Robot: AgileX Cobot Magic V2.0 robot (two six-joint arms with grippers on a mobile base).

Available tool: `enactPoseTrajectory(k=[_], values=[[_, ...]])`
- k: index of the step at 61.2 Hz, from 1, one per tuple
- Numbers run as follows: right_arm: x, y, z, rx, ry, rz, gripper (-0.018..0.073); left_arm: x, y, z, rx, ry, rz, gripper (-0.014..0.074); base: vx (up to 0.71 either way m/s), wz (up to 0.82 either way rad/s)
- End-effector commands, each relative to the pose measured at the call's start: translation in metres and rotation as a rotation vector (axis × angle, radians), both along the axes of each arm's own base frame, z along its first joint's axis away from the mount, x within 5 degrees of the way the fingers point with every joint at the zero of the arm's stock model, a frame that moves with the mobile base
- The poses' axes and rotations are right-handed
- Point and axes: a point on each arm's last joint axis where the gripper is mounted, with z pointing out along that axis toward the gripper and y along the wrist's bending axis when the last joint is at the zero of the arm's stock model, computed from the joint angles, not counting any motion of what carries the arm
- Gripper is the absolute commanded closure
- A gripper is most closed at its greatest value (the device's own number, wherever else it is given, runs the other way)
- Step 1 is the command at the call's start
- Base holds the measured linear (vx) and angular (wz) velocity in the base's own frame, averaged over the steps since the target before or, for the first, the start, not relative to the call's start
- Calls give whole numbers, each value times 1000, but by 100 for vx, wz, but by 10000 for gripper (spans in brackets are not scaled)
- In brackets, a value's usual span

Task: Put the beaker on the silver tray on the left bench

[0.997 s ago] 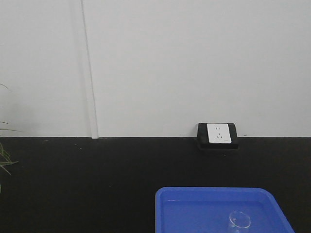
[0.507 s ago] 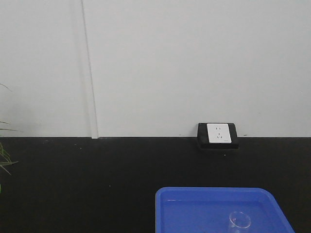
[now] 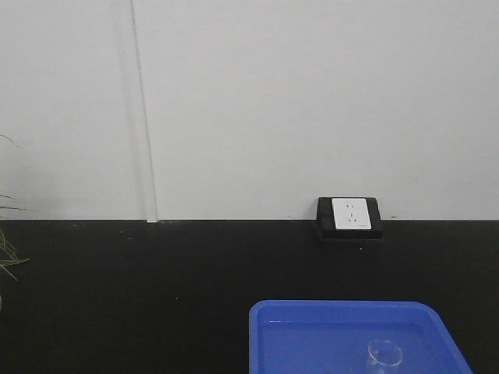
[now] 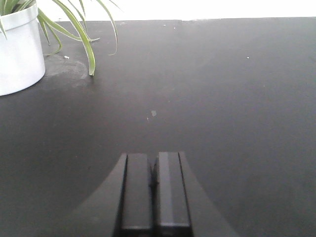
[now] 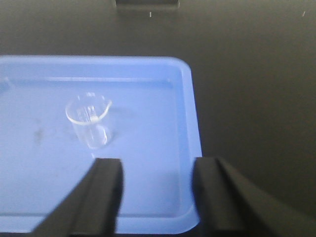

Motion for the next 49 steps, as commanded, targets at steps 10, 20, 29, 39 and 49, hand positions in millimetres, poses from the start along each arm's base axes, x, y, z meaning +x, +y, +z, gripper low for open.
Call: enactPoseTrajectory(k=[10,20,29,39,49], values=[[39,4,-1,-13,-156,54,41,2,0,1,-5,-66,3,595,0,0],[64,10,-21,-14,-222,122,41,2,0,1,-5,-66,3,595,0,0],[74,17,-39,-43,-220,219,41,2,0,1,-5,-66,3,595,0,0],[80,27,-57,-79,-225,367,41,2,0,1,-5,-66,3,595,0,0],[90,30,-77,-42,-212,377,41,2,0,1,-5,-66,3,595,0,0]])
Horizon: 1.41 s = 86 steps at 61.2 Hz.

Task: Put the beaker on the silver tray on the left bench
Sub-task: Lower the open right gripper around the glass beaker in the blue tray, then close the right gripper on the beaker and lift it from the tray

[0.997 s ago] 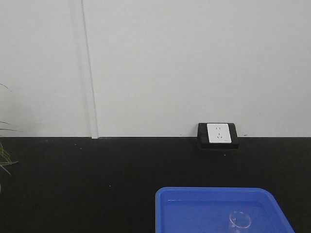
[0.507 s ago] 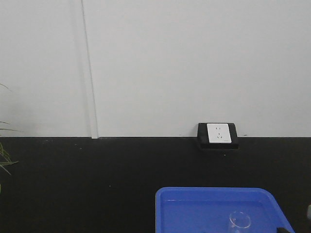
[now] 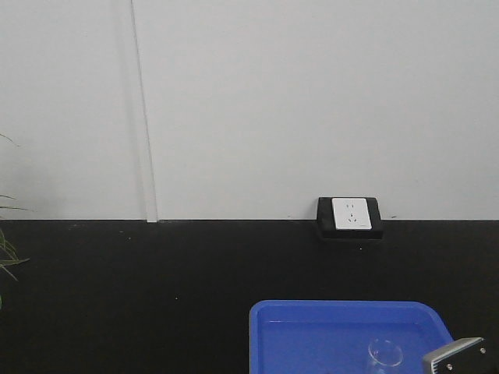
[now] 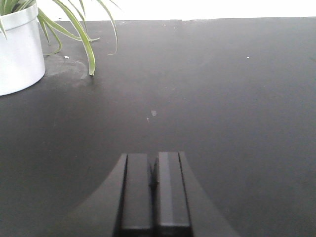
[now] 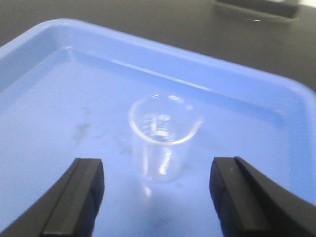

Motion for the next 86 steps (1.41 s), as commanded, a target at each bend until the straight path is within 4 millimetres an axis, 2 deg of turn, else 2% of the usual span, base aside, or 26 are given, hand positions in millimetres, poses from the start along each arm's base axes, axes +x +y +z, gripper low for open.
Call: enactPoseTrajectory(k=[1,9,22,40,47,56,62,73,81,86], values=[[14,4,10,44,-128,25,41,2,0,1,-5,-66,3,595,0,0],[29,4,-2,49,-109,29,25,2,0,1,-5,-66,3,595,0,0],[58,4,-9,49,-119,28,-17,2,0,1,-5,-66,3,595,0,0],[87,5,-27,61,-122,33,-14,2,0,1,-5,-66,3,595,0,0],[91,5,-30,65,-121,32,14,2,0,1,-5,-66,3,595,0,0],[91,6,-30,104,-101,20,124,2,0,1,-5,-66,3,595,0,0],[90,8,-25,160,-93,17,239,2,0,1,-5,-66,3,595,0,0],[82,19,9,116,-165,184,475,2,0,1,-5,-66,3,595,0,0],[69,27,39,130,-132,253,571,2,0,1,-5,-66,3,595,0,0],[61,34,57,133,-113,260,576,2,0,1,-5,-66,3,595,0,0]])
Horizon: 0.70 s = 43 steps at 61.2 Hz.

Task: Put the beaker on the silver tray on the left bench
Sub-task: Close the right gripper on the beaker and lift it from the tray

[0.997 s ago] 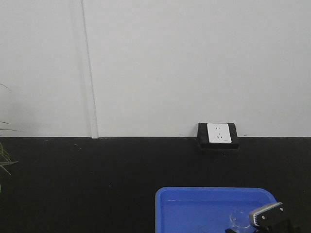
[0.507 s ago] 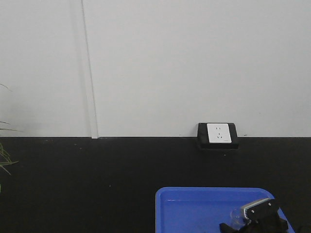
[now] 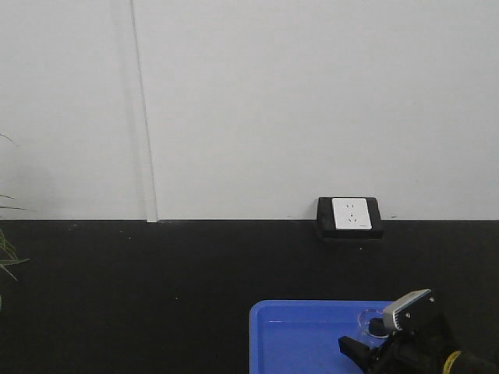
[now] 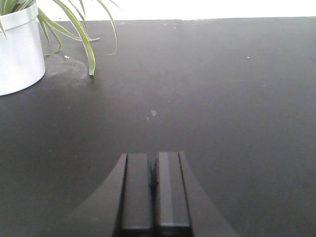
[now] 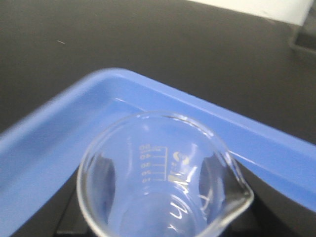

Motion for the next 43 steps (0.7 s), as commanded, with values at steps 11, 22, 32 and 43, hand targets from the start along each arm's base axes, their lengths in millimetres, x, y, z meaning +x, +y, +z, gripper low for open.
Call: enactPoseTrajectory(k=[11,22,32,43], values=[[-32,40,92,133,-144,80,575,2,0,1,-5,-66,3,595,0,0],[-55,70,139,108,-233,129,575,2,0,1,-5,-66,3,595,0,0],[-69,93,172,89,-269,140,573,2,0,1,-5,-66,3,595,0,0],[-84,119,178,96,-267,222,573,2,0,1,-5,-66,3,595,0,0]])
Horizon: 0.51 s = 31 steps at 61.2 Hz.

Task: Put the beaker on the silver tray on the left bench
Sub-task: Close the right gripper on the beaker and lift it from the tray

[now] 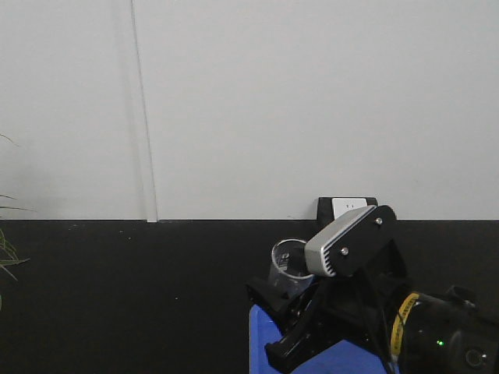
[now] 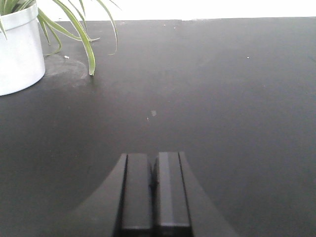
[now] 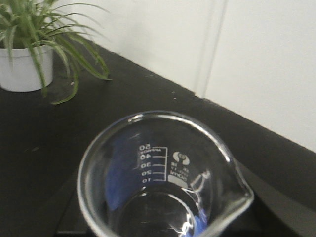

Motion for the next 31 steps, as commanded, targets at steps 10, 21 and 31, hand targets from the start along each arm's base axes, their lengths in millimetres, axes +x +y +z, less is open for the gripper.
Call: enactPoseTrajectory(k=[10,21,31], values=[[-14,13,23,67,-59,76,573,2,0,1,-5,-66,3,595,0,0],[-14,13,23,66,-59,75,573,2,0,1,-5,-66,3,595,0,0],[-14,13,23,66,-59,75,573,2,0,1,-5,-66,3,595,0,0]])
